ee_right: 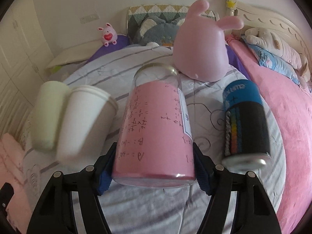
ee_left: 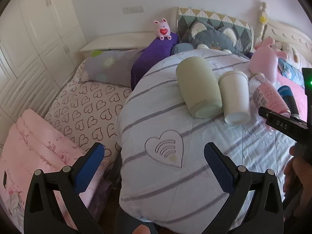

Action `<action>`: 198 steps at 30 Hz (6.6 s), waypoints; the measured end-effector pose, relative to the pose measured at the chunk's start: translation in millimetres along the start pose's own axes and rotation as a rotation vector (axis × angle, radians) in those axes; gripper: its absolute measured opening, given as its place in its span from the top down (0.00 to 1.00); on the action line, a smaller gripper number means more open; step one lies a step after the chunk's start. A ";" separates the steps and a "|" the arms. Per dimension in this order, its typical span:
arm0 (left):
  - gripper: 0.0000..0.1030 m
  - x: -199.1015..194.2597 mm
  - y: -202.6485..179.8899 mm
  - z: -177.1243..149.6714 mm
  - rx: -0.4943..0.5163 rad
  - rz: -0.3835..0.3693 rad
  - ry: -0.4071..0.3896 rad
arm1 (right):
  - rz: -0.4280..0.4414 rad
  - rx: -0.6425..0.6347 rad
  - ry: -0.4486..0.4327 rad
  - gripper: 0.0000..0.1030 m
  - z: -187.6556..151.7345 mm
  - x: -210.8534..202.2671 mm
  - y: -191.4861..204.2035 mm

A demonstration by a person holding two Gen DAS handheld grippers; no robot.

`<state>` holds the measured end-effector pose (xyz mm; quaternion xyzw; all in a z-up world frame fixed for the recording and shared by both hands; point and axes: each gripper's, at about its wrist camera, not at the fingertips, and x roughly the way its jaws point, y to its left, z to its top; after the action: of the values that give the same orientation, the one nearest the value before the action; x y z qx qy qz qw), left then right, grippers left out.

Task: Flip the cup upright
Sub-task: 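Lift the jar with the right gripper and carry it toward the left gripper, then grasp the jar with the left gripper while the right gripper releases it, then rotate the jar with the left gripper so its gold lid points up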

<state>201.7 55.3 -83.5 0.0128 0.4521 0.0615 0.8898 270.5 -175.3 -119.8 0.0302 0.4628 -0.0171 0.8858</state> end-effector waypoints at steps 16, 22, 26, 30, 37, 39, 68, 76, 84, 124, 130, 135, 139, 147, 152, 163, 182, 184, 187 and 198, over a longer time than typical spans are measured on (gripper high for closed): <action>0.00 -59.0 14.1 -54.3 0.005 0.014 -0.033 | 0.113 0.007 -0.066 0.32 -90.1 -98.7 11.3; 0.00 -75.8 16.8 -72.7 0.005 0.019 -0.039 | 0.131 -0.042 -0.097 0.32 -118.2 -117.3 30.1; 0.00 -80.6 19.1 -82.0 0.007 0.026 -0.037 | 0.103 -0.072 -0.104 0.32 -134.3 -109.6 35.5; 0.00 -83.4 19.8 -90.3 0.003 0.035 -0.032 | 0.075 -0.079 -0.084 0.32 -152.3 -87.8 37.3; 0.00 -91.8 13.4 -98.3 -0.007 0.018 -0.031 | 0.057 -0.096 -0.082 0.18 -166.1 -88.0 38.9; 0.00 -96.7 8.4 -100.0 -0.005 0.005 -0.039 | 0.063 -0.095 -0.097 0.18 -167.9 -96.0 37.6; 0.00 -177.4 -66.6 -136.2 0.028 -0.082 -0.119 | 0.009 0.024 -0.249 0.18 -213.1 -230.8 -56.1; 0.00 -184.9 -71.7 -136.3 0.046 -0.070 -0.137 | 0.017 0.026 -0.253 0.18 -216.2 -233.1 -59.3; 0.00 -184.5 -72.7 -136.3 0.043 -0.069 -0.129 | 0.018 0.031 -0.243 0.18 -214.4 -229.1 -62.1; 0.01 4.8 -151.9 -55.6 -0.042 -0.098 0.310 | 0.069 0.083 -0.048 0.18 -157.1 -113.4 -119.5; 0.24 21.6 -151.4 -62.0 -0.041 -0.156 0.364 | 0.075 0.069 -0.055 0.18 -149.7 -111.5 -115.4; 0.32 25.5 -152.1 -63.8 -0.016 -0.172 0.354 | 0.073 0.069 -0.049 0.18 -147.7 -109.1 -113.7; 0.32 25.6 -150.0 -62.8 0.001 -0.186 0.338 | 0.068 0.074 -0.048 0.18 -147.6 -108.8 -114.9; 0.32 -7.2 -150.5 -48.6 0.065 -0.155 0.174 | 0.057 0.078 -0.052 0.18 -146.7 -109.7 -112.3; 0.32 -23.8 -142.5 -38.0 0.094 -0.097 -0.041 | 0.046 0.081 -0.054 0.18 -146.7 -110.7 -108.9; 0.32 -15.8 -131.5 -73.7 0.119 -0.092 -0.496 | -0.012 0.054 -0.015 0.18 -165.4 -115.9 -92.8; 0.32 -31.3 -128.1 -108.8 0.160 -0.194 -0.544 | -0.111 0.021 -0.004 0.18 -207.1 -148.6 -60.3; 0.31 -25.8 -124.8 -115.2 0.154 -0.207 -0.518 | -0.121 0.020 -0.003 0.18 -209.7 -150.9 -58.6; 0.32 -25.5 -119.5 -126.4 0.152 -0.214 -0.506 | -0.126 0.016 -0.007 0.18 -212.3 -154.4 -55.1; 0.24 -32.7 -111.0 -146.5 0.159 -0.219 -0.488 | -0.125 -0.001 -0.009 0.18 -222.2 -161.1 -44.2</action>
<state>75.5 -63.6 -152.6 0.0480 0.2263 -0.0755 0.9699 -6.1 -203.7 -115.8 0.0008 0.4596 -0.0722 0.8852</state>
